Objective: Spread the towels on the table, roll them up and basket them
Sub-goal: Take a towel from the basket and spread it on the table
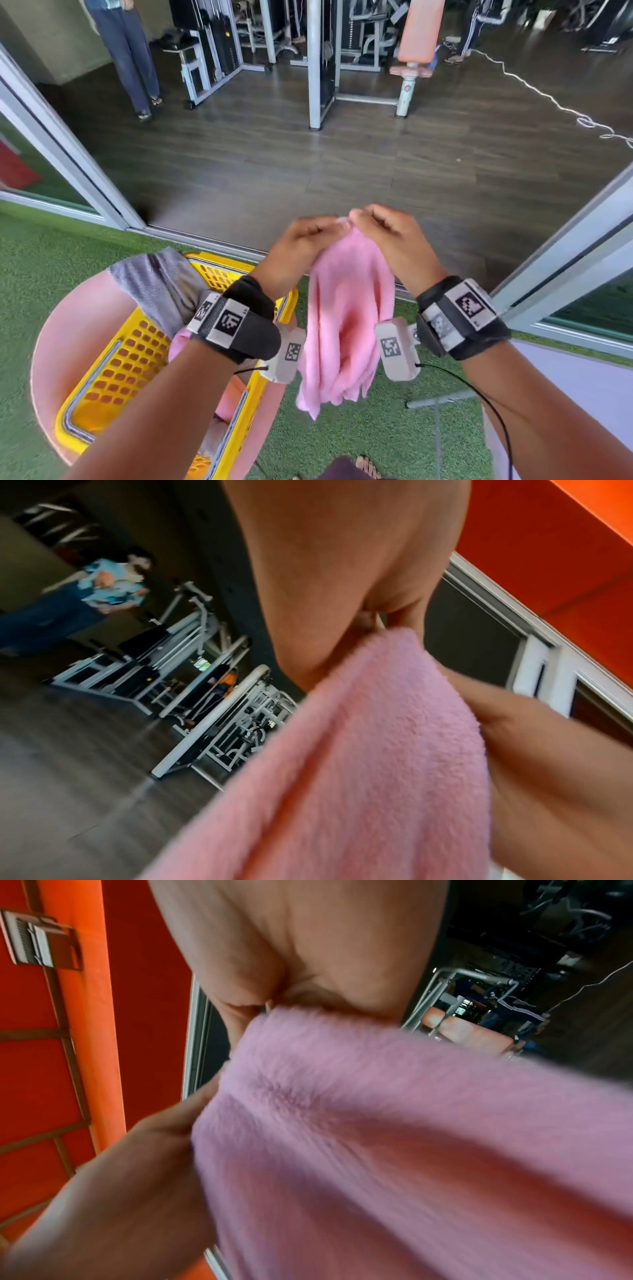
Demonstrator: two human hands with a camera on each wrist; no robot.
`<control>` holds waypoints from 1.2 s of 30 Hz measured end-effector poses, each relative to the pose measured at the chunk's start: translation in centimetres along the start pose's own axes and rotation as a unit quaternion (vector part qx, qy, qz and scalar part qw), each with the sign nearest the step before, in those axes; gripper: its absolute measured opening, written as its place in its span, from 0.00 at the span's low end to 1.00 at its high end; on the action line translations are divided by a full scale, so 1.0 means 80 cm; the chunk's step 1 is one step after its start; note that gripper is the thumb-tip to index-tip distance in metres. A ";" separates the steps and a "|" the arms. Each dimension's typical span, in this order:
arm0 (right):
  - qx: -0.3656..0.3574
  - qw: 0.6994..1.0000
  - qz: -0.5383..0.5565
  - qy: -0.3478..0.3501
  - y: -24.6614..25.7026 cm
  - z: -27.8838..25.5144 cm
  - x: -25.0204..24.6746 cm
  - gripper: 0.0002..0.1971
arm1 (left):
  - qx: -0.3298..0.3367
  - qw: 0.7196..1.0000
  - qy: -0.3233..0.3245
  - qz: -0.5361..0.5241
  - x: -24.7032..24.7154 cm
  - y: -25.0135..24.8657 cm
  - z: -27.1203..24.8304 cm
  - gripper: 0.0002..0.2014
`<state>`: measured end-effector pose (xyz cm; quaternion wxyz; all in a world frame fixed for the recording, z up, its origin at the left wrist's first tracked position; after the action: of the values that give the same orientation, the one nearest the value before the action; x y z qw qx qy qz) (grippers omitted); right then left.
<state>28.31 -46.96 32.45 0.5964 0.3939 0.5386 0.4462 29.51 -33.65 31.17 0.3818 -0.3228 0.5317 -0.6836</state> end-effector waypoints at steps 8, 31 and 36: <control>-0.007 1.000 -0.012 0.000 -0.013 -0.006 -0.005 0.18 | -0.031 0.999 -0.007 0.039 0.001 0.018 -0.004 0.09; -0.007 0.999 -0.032 0.021 -0.007 -0.005 -0.009 0.21 | -0.037 0.999 0.029 -0.020 0.003 0.028 -0.004 0.15; 0.036 0.998 -0.019 0.057 -0.027 -0.010 0.007 0.16 | -0.028 0.999 -0.029 -0.037 -0.018 0.016 -0.001 0.19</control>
<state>27.79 -47.03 30.16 0.5585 0.3789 0.5946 0.4371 30.38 -32.52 29.86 0.3626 -0.3724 0.5268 -0.6726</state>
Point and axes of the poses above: each hand's wrist, its own z-axis towards the middle knuckle, its own x-axis out of the palm, y = z × x, the point moved 5 cm from there along z, towards the middle knuckle, and after that the axes turned 8 degrees about x, right-handed, at the moved point
